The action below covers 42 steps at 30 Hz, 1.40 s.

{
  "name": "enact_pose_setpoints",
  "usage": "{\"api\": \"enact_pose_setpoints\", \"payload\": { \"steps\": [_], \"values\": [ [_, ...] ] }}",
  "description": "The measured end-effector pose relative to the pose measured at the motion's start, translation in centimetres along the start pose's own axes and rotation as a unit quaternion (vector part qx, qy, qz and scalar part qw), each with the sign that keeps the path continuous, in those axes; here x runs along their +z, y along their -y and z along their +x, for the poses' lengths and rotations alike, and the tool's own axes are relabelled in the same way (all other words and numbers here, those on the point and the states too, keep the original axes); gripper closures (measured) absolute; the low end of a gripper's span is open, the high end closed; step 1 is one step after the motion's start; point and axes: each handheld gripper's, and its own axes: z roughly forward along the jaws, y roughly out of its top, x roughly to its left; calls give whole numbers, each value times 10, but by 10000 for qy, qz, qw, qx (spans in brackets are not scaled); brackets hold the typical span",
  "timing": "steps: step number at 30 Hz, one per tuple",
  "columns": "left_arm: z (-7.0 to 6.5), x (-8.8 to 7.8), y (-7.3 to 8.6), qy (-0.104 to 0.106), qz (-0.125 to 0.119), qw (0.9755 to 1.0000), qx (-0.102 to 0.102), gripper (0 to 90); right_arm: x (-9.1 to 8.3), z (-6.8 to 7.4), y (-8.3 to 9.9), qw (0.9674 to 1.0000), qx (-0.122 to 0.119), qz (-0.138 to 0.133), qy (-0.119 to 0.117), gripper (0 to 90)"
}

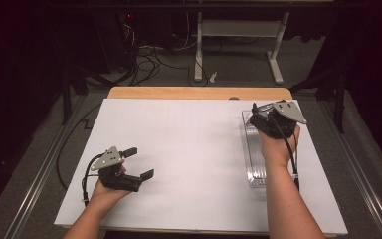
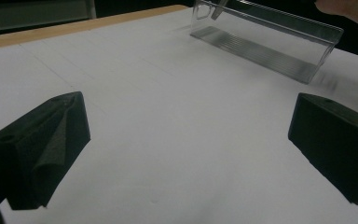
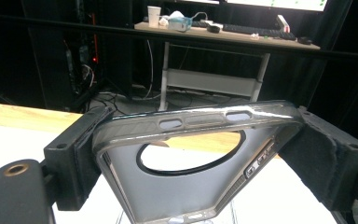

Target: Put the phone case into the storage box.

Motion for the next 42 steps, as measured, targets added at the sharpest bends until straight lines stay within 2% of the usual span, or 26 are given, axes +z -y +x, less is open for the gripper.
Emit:
{"api": "enact_pose_setpoints", "payload": {
  "steps": [13,23,33,38,42],
  "values": [
    [-1,0,0,36,-5,10000,-2,2,20,3,3,9990,216,307,247,136],
    [-1,-1,0,52,-38,10000,-15,2,32,8,8,9976,289,473,420,135],
    [-1,-1,0,73,-22,10000,3,2,40,15,5,9966,294,534,554,135],
    [-1,-1,0,75,-24,10000,0,2,44,18,7,9962,200,573,619,134],
    [-1,-1,0,78,-35,10000,1,2,46,18,7,9959,272,558,665,134]
  ]
}}
